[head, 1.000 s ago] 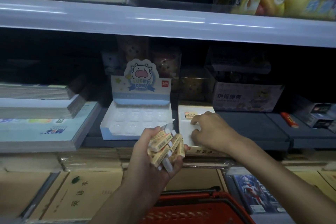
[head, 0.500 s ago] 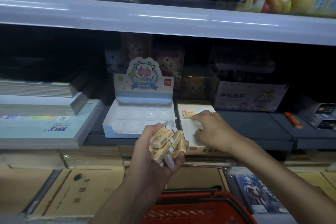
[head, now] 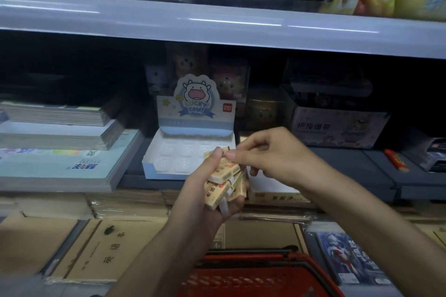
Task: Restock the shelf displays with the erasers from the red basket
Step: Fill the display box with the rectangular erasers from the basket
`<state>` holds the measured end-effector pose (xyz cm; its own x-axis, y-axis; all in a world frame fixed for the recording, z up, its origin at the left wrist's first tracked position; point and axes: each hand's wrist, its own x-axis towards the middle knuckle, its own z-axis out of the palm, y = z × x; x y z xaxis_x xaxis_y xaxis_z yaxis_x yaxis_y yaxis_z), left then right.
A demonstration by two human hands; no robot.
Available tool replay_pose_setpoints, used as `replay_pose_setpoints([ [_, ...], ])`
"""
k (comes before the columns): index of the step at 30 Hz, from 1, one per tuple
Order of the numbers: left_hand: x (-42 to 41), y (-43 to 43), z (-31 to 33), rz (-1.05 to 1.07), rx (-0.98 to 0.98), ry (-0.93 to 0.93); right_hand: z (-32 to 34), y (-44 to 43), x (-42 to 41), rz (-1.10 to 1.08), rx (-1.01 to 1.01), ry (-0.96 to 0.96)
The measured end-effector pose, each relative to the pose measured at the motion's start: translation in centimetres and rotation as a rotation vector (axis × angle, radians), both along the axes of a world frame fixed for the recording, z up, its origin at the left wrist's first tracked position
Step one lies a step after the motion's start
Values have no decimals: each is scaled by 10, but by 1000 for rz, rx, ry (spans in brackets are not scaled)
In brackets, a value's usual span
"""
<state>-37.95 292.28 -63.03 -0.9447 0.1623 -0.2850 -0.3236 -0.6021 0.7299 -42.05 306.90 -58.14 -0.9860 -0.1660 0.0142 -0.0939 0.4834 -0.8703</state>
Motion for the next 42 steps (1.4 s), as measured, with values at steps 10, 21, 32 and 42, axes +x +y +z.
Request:
replay_pose_setpoints([
  [10, -2, -3, -5, -75, 11, -4, 17, 36, -22, -196, -519, -112],
  [21, -4, -2, -8, -62, 30, -12, -30, 80, -67, -332, 354, 149],
  [32, -3, 3, -11, -34, 63, -12, -61, 74, -85, -401, 354, 232],
  [42, 1, 1, -10, -31, 61, -6, -63, 72, -84, -299, 822, 380],
])
